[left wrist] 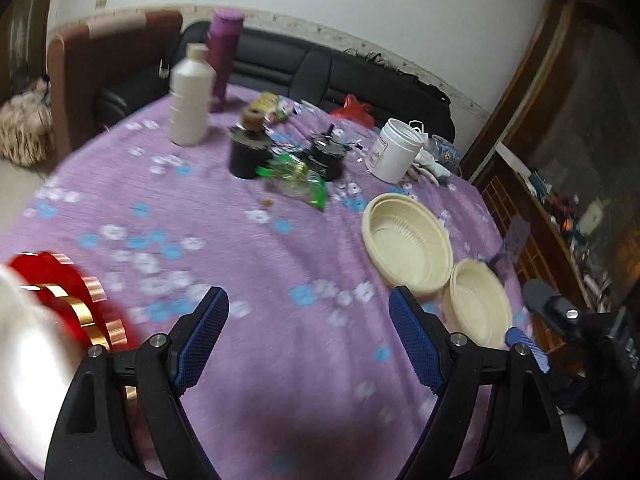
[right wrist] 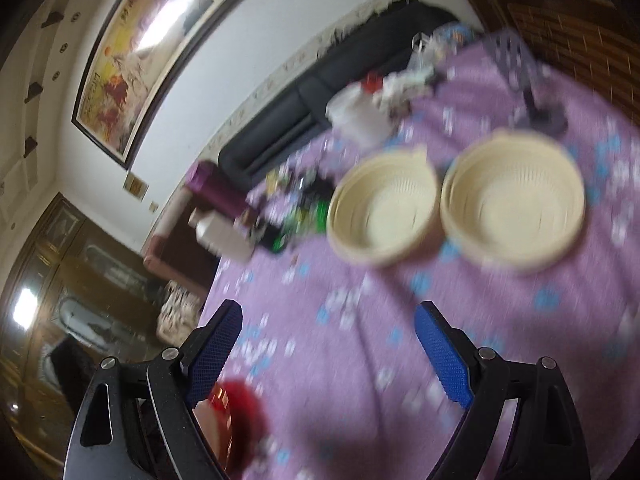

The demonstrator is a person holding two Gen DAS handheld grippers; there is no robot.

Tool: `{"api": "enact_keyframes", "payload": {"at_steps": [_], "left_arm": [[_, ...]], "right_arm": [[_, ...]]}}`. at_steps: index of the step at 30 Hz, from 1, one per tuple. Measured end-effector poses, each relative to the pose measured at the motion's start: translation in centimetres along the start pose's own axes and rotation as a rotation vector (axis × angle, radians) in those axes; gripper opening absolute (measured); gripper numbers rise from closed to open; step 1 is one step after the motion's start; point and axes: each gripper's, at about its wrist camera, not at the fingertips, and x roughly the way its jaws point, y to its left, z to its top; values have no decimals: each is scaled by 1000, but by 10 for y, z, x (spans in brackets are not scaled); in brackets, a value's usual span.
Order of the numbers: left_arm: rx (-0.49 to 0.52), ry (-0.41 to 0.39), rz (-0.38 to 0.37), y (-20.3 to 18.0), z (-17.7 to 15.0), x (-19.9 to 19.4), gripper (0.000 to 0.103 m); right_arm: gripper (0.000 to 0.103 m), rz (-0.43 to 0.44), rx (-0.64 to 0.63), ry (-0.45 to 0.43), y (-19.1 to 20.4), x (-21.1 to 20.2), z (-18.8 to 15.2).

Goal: Organize plates and bowls
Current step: 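Move both grippers to a beige plastic bowl's rim and close, then lift the beige bowl with both grippers and carry it toward the stack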

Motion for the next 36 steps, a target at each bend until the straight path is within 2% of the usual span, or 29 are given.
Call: {"api": "enact_keyframes", "payload": {"at_steps": [3, 6, 11, 14, 16, 22, 24, 27, 29, 31, 35, 36], "left_arm": [[-32, 26, -1, -16, 13, 32, 83], [-39, 69, 3, -35, 25, 68, 83], [-47, 87, 11, -52, 35, 105, 83], [-58, 97, 27, -57, 38, 124, 83], [-66, 100, 41, -58, 39, 134, 83], [-66, 115, 59, -61, 38, 153, 83], [-51, 117, 75, -62, 37, 158, 83], [-49, 148, 62, -61, 34, 164, 83], [-52, 143, 69, -60, 33, 163, 83], [-53, 131, 71, -60, 34, 162, 83], [-38, 139, 77, -60, 34, 164, 82], [-34, 137, 85, -59, 34, 164, 81]], "right_arm": [[89, -29, 7, -11, -12, 13, 36], [90, -73, -8, 37, -23, 42, 68], [89, -107, -51, 114, -35, 89, 98], [81, -133, -85, 151, -40, 115, 104], [69, -151, -112, 181, -41, 132, 106], [61, -256, -173, 211, -43, 162, 103], [54, -300, -188, 219, -45, 168, 102], [51, -327, -173, 263, -51, 174, 101], [50, -309, -162, 240, -53, 169, 103], [51, -336, -164, 216, -55, 164, 106], [52, -349, -186, 311, -57, 179, 103], [49, -348, -201, 326, -56, 182, 101]]}}
